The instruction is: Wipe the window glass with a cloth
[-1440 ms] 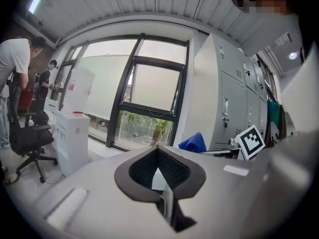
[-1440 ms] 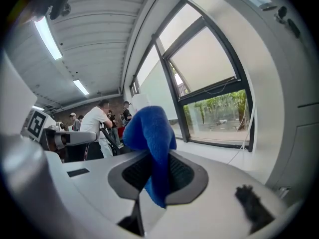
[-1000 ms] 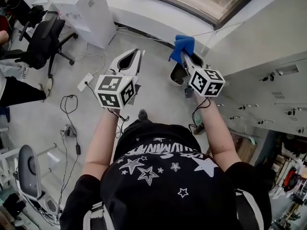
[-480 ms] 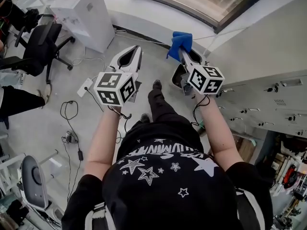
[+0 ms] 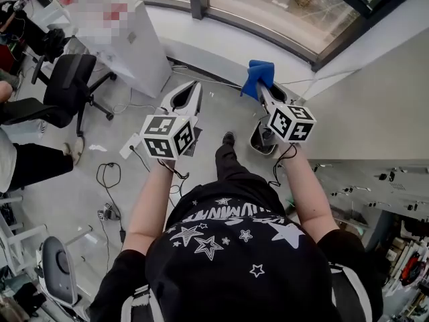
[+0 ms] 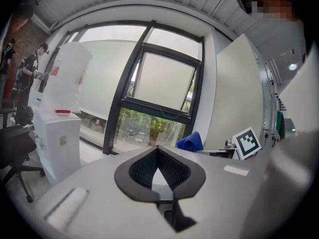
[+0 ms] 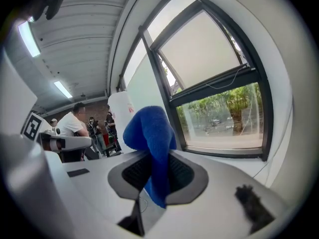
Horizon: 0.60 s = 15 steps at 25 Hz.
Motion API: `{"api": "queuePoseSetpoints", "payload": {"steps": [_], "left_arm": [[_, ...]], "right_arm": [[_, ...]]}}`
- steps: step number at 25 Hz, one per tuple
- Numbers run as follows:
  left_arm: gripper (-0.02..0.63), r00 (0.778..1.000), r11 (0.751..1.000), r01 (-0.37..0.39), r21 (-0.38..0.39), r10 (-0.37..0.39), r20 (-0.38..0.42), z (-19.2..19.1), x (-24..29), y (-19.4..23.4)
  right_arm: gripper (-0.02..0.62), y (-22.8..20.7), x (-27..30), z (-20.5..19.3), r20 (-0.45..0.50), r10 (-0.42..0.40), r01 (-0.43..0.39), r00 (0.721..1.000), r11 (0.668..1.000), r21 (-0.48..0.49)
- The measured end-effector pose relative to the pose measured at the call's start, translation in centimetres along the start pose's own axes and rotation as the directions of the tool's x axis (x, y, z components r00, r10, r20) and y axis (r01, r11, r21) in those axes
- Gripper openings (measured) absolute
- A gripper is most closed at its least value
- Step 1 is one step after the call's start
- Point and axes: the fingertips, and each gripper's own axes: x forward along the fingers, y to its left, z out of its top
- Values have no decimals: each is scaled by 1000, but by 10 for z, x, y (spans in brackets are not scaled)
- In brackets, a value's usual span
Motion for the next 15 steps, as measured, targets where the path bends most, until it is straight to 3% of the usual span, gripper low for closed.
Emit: {"api": "queuePoseSetpoints", "payload": {"steps": [6, 15], "left_arm": [[8, 998, 999, 38, 21, -37, -44, 24, 75, 13], [8, 988, 990, 127, 67, -120, -96, 44, 170, -3]], "right_arm": [[74, -60, 40, 40, 63, -55, 52, 996, 997, 61], [74, -131, 59, 58, 60, -132, 125, 989, 986, 111]]}}
